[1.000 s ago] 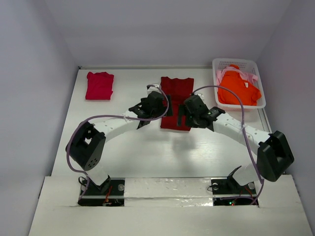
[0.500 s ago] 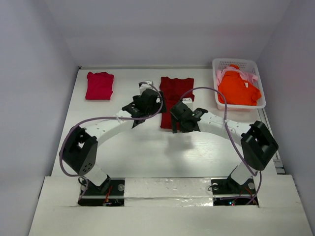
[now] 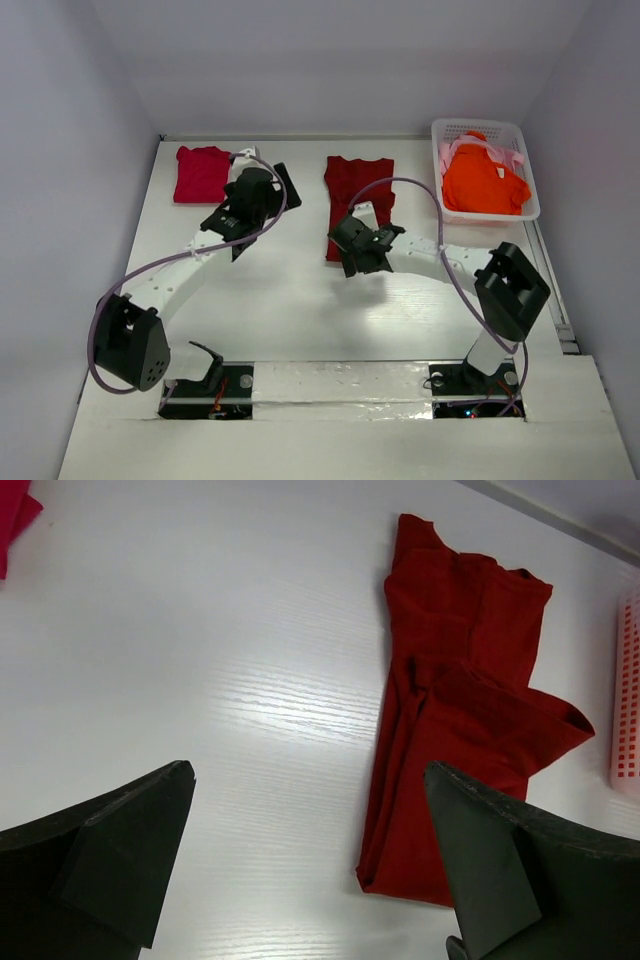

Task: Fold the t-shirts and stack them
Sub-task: Fold the tshirt

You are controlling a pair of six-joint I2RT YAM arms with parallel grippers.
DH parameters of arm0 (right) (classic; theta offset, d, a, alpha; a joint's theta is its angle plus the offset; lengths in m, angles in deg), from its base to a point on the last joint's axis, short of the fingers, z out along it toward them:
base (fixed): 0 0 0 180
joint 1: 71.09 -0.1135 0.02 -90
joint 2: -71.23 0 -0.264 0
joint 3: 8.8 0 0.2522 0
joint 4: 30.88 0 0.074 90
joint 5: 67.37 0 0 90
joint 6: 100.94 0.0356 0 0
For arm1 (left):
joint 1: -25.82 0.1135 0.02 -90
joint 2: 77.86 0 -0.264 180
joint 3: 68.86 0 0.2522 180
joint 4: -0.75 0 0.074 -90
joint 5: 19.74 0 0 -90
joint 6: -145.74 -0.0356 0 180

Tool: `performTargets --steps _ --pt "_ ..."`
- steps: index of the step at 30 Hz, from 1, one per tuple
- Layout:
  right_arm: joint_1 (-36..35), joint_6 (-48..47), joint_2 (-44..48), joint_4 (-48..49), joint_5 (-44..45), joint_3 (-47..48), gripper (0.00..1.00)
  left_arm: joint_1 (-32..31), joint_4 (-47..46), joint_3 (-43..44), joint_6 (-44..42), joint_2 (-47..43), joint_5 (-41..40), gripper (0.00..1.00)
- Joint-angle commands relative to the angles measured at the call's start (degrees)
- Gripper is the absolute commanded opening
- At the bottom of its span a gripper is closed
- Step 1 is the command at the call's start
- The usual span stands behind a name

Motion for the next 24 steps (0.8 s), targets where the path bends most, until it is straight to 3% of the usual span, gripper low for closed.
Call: performTargets --steps 1,15,24 --pt "-1.54 -0.73 -1.16 0.25 2.67 1.64 0.96 1.52 -0.06 -1.41 -1.29 -2.44 0.78 0.99" --pt "-5.41 -0.64 -5.9 2.88 1.35 2.69 0.96 4.52 -0.93 -4.05 -1.64 -4.72 1.92 0.99" --pt "-5.94 -2.13 -8.28 1.39 6.44 7.18 0.96 5.57 -1.55 -4.75 -1.99 -4.9 2.54 0.99"
